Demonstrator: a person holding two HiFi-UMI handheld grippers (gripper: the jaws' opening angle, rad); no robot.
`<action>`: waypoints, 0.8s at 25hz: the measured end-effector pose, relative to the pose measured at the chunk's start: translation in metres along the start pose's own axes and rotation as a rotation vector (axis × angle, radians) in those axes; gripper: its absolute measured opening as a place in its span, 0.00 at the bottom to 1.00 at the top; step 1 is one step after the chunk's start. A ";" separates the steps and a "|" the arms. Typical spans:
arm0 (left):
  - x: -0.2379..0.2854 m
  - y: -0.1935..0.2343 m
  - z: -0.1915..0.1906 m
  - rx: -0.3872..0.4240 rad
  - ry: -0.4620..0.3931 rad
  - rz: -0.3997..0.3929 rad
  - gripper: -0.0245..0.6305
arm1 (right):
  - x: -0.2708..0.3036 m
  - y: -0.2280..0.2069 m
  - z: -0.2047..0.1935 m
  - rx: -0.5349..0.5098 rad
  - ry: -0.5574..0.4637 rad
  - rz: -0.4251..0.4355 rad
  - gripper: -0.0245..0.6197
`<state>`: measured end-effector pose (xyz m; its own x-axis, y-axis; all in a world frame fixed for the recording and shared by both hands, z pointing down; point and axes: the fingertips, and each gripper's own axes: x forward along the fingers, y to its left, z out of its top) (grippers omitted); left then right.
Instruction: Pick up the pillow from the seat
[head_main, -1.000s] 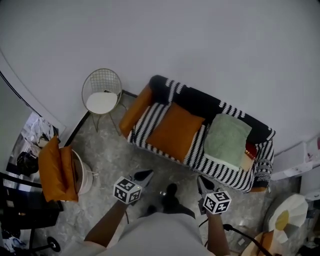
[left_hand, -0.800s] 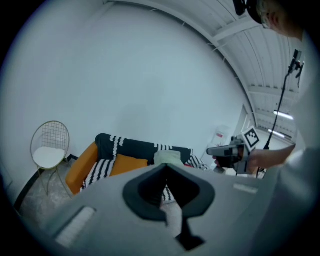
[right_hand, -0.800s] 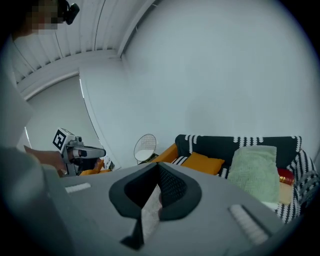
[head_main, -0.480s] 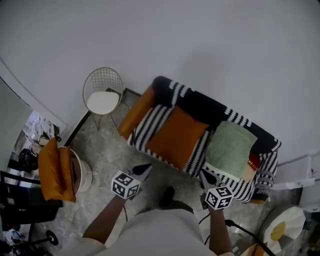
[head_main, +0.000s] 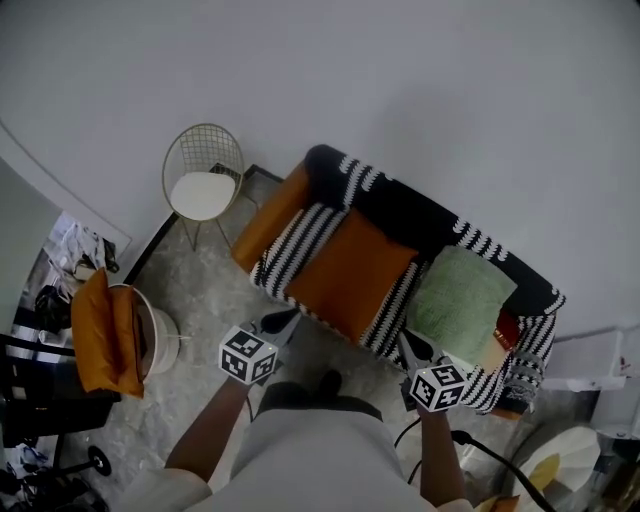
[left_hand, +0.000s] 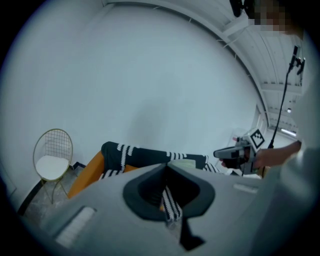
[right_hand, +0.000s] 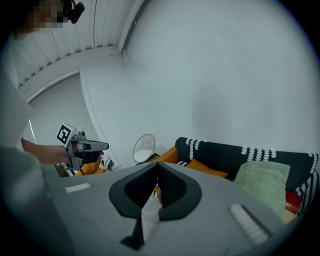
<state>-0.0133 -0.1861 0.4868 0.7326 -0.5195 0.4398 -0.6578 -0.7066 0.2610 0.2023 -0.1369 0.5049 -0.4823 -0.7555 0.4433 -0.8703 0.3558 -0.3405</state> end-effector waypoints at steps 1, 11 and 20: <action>0.003 0.002 0.001 -0.003 0.002 0.000 0.04 | 0.003 -0.003 0.000 0.002 0.004 -0.002 0.05; 0.032 0.051 0.005 0.002 0.054 -0.061 0.04 | 0.042 -0.015 0.007 0.049 0.010 -0.075 0.04; 0.082 0.116 0.028 0.016 0.099 -0.148 0.04 | 0.099 -0.030 0.027 0.123 -0.016 -0.173 0.05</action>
<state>-0.0248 -0.3237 0.5292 0.7997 -0.3599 0.4806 -0.5407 -0.7797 0.3158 0.1832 -0.2366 0.5366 -0.3247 -0.8085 0.4908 -0.9207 0.1513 -0.3597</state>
